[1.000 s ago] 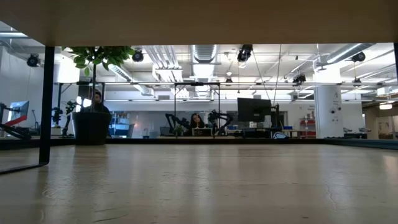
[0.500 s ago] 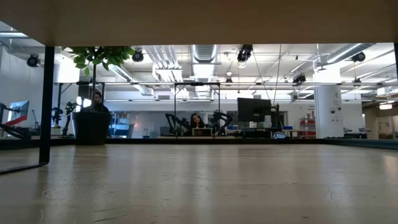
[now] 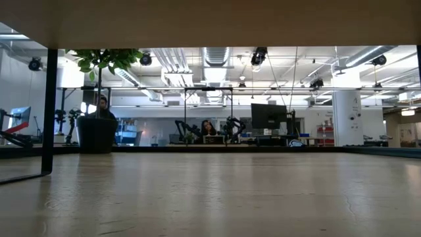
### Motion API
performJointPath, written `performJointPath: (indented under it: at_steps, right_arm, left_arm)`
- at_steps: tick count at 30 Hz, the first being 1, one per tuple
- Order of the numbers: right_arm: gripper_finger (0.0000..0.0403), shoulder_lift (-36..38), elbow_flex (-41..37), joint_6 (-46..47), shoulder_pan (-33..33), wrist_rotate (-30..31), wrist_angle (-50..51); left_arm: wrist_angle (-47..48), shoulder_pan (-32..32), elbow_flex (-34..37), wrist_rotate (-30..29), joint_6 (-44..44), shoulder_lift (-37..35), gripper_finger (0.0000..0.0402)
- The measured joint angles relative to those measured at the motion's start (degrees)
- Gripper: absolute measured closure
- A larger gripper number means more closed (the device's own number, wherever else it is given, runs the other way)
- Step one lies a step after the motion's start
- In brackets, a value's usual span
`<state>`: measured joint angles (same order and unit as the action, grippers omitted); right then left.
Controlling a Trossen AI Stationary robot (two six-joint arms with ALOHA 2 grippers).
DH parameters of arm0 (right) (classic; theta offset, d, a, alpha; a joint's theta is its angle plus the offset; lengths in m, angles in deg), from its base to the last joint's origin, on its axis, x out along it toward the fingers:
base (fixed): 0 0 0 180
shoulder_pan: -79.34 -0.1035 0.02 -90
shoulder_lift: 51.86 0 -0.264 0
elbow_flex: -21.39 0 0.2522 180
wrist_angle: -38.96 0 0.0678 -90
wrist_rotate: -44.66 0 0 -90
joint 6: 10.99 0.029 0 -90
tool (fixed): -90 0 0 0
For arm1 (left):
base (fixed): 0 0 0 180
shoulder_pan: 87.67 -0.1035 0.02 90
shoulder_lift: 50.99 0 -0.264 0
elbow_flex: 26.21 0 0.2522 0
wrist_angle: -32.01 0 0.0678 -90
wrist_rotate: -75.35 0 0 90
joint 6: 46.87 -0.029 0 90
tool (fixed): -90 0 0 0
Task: Pick & Place candle stick holders
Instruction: Put the black candle holder on the shelf
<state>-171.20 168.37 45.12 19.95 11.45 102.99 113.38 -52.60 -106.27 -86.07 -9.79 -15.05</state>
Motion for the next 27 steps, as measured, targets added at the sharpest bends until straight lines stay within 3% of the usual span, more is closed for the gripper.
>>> performJointPath:
  at_steps: [10, 27]
  right_arm:
    - [0.0395, -5.8, 1.3, 1.1, 3.3, 1.1, 0.1]
    - [0.0395, -8.8, 1.3, 2.6, 4.9, 1.9, 4.8]
  left_arm:
    - [0.0, 0.0, 0.0, 0.0, 0.0, 0.0, 0.0211]
    - [0.0, 0.0, 0.0, 0.0, 0.0, 0.0, 0.0211]
